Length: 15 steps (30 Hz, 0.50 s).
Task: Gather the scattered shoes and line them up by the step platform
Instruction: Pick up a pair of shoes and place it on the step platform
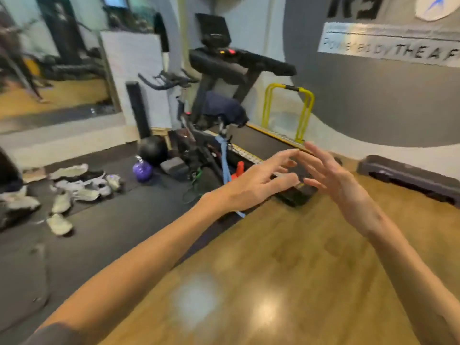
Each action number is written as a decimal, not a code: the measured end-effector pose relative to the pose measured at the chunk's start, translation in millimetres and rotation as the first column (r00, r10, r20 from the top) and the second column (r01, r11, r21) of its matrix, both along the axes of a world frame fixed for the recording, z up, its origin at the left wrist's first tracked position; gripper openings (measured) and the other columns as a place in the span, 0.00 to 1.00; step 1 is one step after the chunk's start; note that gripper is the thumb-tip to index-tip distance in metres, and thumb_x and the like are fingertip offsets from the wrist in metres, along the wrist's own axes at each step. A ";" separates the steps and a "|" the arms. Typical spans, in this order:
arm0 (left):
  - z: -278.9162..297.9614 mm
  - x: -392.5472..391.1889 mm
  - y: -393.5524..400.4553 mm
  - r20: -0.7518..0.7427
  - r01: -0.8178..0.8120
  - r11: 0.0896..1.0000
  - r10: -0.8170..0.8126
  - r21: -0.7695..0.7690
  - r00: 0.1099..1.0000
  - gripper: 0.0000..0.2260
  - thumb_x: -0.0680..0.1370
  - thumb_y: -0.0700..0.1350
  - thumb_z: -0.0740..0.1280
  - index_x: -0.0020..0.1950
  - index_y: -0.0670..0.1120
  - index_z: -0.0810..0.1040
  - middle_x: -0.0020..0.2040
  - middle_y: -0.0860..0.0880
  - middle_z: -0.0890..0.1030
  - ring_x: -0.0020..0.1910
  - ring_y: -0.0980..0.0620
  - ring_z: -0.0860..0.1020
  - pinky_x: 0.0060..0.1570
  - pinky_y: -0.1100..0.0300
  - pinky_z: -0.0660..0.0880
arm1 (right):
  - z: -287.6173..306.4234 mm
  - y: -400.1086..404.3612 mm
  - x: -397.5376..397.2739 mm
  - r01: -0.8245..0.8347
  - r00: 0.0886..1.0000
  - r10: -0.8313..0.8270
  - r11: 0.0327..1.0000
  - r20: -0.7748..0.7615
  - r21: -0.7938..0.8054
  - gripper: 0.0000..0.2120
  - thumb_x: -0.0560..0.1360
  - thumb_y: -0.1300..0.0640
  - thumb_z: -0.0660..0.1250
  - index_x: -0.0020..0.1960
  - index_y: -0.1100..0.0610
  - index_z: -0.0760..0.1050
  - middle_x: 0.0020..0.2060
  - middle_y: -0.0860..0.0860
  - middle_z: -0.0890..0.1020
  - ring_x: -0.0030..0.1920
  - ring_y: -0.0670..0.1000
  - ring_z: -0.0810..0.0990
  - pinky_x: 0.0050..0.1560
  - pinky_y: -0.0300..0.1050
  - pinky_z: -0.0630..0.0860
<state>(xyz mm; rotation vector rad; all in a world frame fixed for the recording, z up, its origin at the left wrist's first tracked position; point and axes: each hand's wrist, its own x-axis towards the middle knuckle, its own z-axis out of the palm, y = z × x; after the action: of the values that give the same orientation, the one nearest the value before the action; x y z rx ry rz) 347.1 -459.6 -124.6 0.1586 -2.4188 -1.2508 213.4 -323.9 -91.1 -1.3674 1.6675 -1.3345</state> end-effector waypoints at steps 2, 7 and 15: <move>-2.6 69.3 -23.8 0.001 -0.155 0.988 0.155 0.008 0.988 0.24 0.81 0.50 0.57 0.76 0.47 0.58 0.66 0.47 0.71 0.61 0.61 0.72 0.62 0.66 0.68 | 4.0 -55.5 58.3 -0.132 0.990 0.129 0.990 0.051 0.058 0.23 0.82 0.60 0.41 0.76 0.57 0.55 0.75 0.53 0.64 0.75 0.51 0.62 0.73 0.53 0.58; -20.9 237.1 -76.1 0.000 -0.486 0.871 0.487 0.070 0.873 0.23 0.81 0.48 0.58 0.75 0.44 0.60 0.63 0.45 0.73 0.57 0.61 0.73 0.56 0.73 0.68 | -6.0 -171.6 194.9 -0.472 0.882 0.471 0.877 0.033 0.091 0.21 0.84 0.58 0.48 0.76 0.59 0.56 0.75 0.57 0.63 0.76 0.56 0.60 0.72 0.54 0.58; -89.2 490.7 -127.5 0.121 -0.813 0.556 0.807 0.174 0.578 0.27 0.76 0.64 0.57 0.73 0.58 0.62 0.64 0.54 0.75 0.65 0.59 0.72 0.61 0.57 0.70 | -79.9 -306.5 378.4 -0.681 0.576 0.703 0.695 -0.417 0.230 0.25 0.81 0.44 0.57 0.76 0.43 0.58 0.72 0.45 0.69 0.70 0.42 0.67 0.71 0.46 0.64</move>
<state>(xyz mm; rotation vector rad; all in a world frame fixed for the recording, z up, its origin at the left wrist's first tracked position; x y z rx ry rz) 837.8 -587.1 -213.9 1.2229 -1.7822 -1.0075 591.8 -630.4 -171.0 -2.1511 1.1583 -0.4998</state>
